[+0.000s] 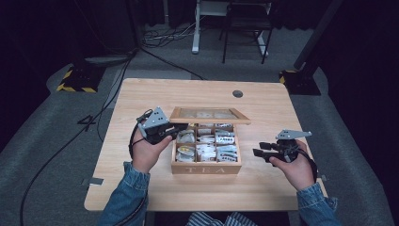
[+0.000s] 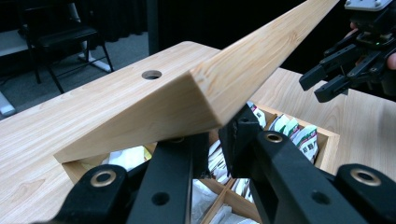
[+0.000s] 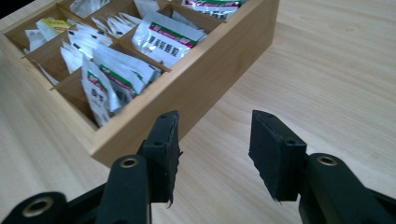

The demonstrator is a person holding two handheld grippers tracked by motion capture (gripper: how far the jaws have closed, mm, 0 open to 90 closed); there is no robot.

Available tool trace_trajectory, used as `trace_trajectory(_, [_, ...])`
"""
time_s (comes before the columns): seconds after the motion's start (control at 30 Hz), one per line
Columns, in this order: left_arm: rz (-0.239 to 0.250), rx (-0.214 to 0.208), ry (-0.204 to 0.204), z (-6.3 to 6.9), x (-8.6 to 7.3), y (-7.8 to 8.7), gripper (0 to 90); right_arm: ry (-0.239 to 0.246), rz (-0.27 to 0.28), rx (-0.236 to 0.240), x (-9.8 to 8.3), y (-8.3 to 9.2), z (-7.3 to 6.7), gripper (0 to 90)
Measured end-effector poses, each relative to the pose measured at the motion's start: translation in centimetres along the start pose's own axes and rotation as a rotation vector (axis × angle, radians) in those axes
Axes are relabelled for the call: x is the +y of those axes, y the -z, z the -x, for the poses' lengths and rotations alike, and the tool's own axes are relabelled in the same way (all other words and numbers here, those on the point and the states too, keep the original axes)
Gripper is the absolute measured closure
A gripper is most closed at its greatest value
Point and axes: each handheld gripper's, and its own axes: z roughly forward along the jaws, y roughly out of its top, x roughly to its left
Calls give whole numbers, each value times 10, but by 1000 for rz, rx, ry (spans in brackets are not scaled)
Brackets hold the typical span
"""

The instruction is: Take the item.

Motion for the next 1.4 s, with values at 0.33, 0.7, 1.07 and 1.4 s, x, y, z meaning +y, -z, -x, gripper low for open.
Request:
trace_trajectory(0.33, [-6,-4,2,2,-1,0,808,70,-22,103,21,-13,-28,590])
trace_trajectory(0.7, [-9,-10,6,1,-2,1,804,100,-59,169,32,-33,-44,610])
trace_trajectory(1.07, [-18,-19,3,1,-2,-1,800,74,-94,227,28,-59,-47,653])
trace_trajectory(1.4, [-18,-18,0,0,-2,-2,799,31,-116,260,25,-71,-46,736])
